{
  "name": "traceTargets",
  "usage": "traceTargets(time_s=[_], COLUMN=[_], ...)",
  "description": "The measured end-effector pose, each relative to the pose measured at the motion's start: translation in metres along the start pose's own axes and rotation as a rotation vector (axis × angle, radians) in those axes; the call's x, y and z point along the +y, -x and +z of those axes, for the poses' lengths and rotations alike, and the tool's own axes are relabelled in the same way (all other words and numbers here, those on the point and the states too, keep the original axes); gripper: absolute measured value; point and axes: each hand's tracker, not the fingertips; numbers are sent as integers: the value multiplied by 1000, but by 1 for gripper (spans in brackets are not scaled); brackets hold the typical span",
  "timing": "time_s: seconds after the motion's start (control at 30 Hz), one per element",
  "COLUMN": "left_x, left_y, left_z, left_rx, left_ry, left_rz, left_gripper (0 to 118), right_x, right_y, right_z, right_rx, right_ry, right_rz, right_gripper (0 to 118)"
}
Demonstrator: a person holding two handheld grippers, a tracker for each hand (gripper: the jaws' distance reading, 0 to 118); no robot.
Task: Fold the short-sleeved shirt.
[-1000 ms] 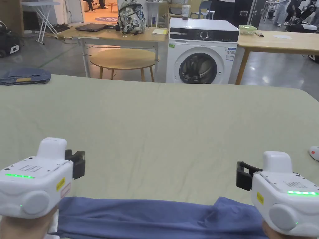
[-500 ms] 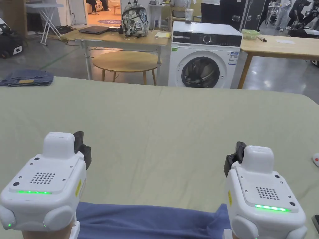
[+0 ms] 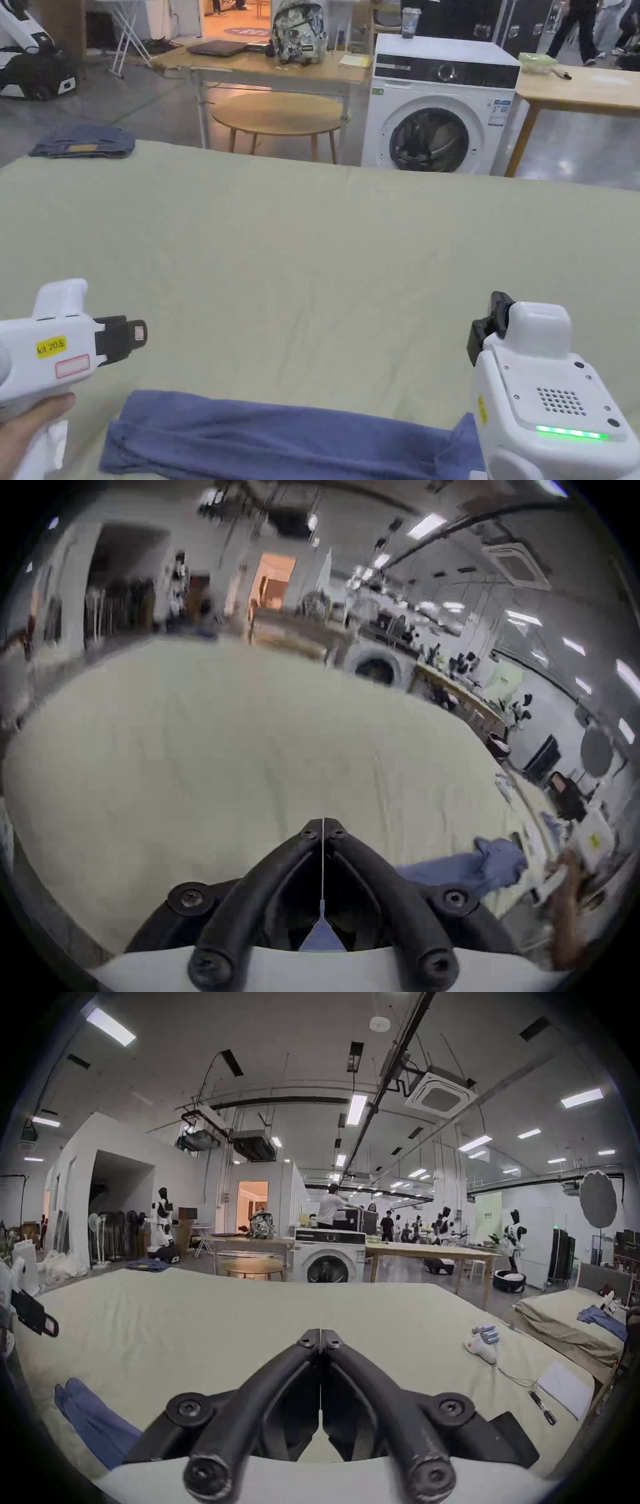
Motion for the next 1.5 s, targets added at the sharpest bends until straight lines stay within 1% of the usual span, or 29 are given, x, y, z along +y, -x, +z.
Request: traceTargets(time_s=[0.03, 0.1, 0.13, 0.2, 0.23, 0.27, 0.3, 0.33, 0.37, 0.4, 0.47, 0.57, 0.7, 0.73, 0.77, 0.8, 0.83, 0.87, 0.9, 0.97, 1.0, 1.03, 1.1, 1.23, 1.27, 1.37, 1.43, 1.5], left_x=[-1, 1, -1, -7, -9, -11, -13, -17, -19, -22, -27, -42, -55, -66, -71, -76, -81, -77, -79, -85, -76, -71, -66, -49, -44, -22, -11, 1], left_y=[11, 51, 64, 82, 89, 96, 102, 96, 96, 100, 114, 117, 122, 97, 91, 87, 82, 87, 84, 80, 97, 100, 96, 98, 89, 86, 98, 105], left_z=[-4, -21, -27, -35, -38, -40, -43, -38, -39, -41, -48, -60, -77, -68, -68, -70, -70, -75, -77, -73, -80, -80, -70, -51, -42, -20, -8, 9], left_rx=[-22, -94, -126, -185, -162, -136, -141, -141, -142, -153, -207, -271, -420, -445, -462, -482, -470, -442, -357, -374, -383, -363, -354, -359, -360, -318, -292, -215], left_ry=[65, 137, 189, 284, 298, 323, 339, 350, 357, 383, 441, 505, 462, 442, 419, 399, 392, 394, 400, 395, 371, 354, 334, 289, 279, 242, 223, 195], left_rz=[32, 87, 132, 200, 215, 216, 231, 238, 240, 254, 272, 331, 405, 438, 460, 478, 475, 468, 452, 464, 479, 479, 445, 419, 402, 355, 346, 321], left_gripper=[0, 0, 7, 36, 35, 40, 53, 61, 65, 67, 69, 69, 69, 69, 67, 57, 39, 16, 8, 6, 5, 4, 3, 3, 3, 3, 3, 3], right_x=[-2, -5, -6, -10, -12, -13, -15, -16, -18, -19, -21, -22, -25, -26, -27, -27, -28, -28, -29, -29, -28, -28, -28, -28, -28, -27, -25, -24], right_y=[1, 4, 5, 7, 8, 8, 8, 9, 10, 11, 13, 13, 14, 14, 13, 13, 12, 11, 10, 9, 9, 8, 7, 7, 8, 11, 14, 16], right_z=[-1, -3, -4, -6, -7, -7, -7, -7, -6, -6, -5, -5, -6, -6, -6, -7, -7, -7, -7, -7, -6, -6, -6, -9, -9, -11, -12, -13], right_rx=[5, 14, 18, 28, 33, 40, 51, 57, 59, 63, 71, 78, 75, 74, 74, 73, 71, 69, 69, 67, 66, 64, 63, 63, 65, 68, 73, 80], right_ry=[5, 15, 23, 38, 45, 49, 52, 55, 56, 57, 59, 62, 66, 69, 72, 77, 82, 84, 86, 87, 86, 85, 83, 81, 80, 75, 73, 73], right_rz=[3, 5, 5, 7, 11, 13, 16, 25, 35, 46, 58, 57, 62, 56, 50, 44, 41, 38, 36, 37, 37, 36, 30, 22, 20, 16, 16, 16], right_gripper=[0, 0, 0, 0, 0, 0, 0, 0, 0, 0, 0, 0, 0, 0, 0, 0, 0, 0, 0, 0, 0, 0, 0, 0, 0, 0, 0, 0])
